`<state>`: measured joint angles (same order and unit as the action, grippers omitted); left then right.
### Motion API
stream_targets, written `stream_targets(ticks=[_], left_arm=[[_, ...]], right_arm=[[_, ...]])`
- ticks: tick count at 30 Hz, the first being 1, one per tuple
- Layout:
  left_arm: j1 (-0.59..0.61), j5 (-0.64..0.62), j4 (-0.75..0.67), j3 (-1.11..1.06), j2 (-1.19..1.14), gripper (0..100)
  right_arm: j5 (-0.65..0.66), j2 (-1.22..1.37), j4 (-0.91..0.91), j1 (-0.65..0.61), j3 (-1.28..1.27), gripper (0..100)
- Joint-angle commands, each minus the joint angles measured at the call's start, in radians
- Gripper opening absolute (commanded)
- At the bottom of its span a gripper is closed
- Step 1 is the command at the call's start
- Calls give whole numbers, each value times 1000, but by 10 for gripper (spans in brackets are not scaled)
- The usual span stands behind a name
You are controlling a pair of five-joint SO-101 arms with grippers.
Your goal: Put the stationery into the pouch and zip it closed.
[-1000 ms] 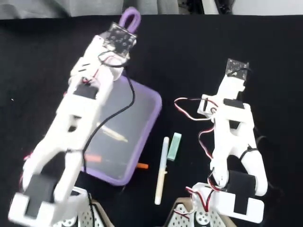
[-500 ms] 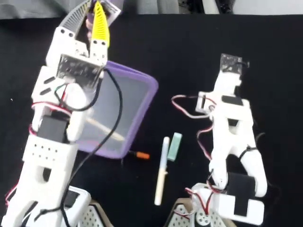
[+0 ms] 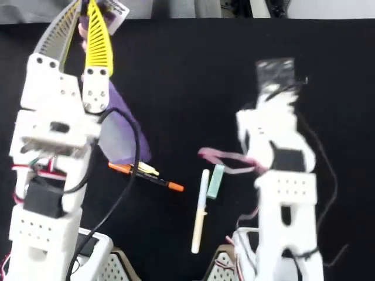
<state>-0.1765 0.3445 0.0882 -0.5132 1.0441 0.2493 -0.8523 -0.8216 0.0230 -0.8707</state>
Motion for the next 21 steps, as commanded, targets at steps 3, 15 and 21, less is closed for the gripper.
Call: stream_targets(ticks=[3,15,21], left_arm=[[-30,-112,-8,24,71,29],[-30,-169,270,22,183,29],[-30,-169,361,22,229,29]], right_arm=[[87,-268,20,-149,-131,175],[189,-855,-74,-262,-308,178],[167,-993,-325,-542,-194,178]])
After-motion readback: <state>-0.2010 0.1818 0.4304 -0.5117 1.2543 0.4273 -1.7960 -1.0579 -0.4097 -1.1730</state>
